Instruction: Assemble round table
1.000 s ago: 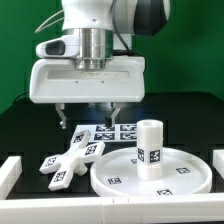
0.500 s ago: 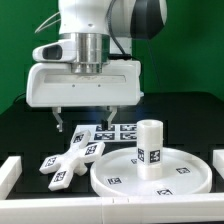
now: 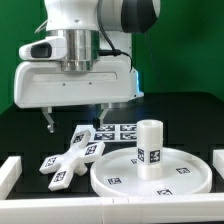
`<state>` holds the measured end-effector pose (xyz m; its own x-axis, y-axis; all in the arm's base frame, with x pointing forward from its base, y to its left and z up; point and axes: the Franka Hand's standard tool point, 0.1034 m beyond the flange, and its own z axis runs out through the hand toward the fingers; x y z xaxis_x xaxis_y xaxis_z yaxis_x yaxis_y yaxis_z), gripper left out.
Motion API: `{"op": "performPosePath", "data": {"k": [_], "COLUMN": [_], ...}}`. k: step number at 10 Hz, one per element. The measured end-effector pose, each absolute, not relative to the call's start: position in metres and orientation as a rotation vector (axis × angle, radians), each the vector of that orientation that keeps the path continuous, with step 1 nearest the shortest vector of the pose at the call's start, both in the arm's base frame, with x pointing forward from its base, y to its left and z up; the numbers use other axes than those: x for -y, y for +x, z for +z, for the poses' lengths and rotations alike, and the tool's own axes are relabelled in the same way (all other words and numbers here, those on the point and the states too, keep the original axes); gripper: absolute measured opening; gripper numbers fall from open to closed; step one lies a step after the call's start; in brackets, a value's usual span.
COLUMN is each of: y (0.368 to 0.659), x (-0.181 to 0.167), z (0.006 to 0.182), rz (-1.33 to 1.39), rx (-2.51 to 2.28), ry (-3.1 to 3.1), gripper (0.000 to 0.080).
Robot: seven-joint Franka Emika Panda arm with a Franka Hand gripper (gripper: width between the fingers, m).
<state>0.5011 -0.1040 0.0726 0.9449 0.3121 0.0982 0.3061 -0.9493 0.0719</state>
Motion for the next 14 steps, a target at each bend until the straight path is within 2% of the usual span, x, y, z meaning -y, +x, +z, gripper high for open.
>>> {"op": "performPosePath", "data": {"k": [2,3,5,9,10,14], "y": [0.5,0.52,0.534,0.529,0.517,0.537], "x": [0.107,0.107,0.107,0.109,0.114,0.118], "z": [0.077,0.086,0.095,0.089,0.079,0.065], "rz": [0.029,0.007,-0.059,-0.069,-0.2,-0.268], "rx": [-0.522,-0.51,-0.481,-0.464,-0.382,-0.318], "ry": [3.115,3.17,3.242,3.249,3.339,3.453], "gripper": [0.0648,0.0648,0.0648,0.0648,0.0648,0.0648]}}
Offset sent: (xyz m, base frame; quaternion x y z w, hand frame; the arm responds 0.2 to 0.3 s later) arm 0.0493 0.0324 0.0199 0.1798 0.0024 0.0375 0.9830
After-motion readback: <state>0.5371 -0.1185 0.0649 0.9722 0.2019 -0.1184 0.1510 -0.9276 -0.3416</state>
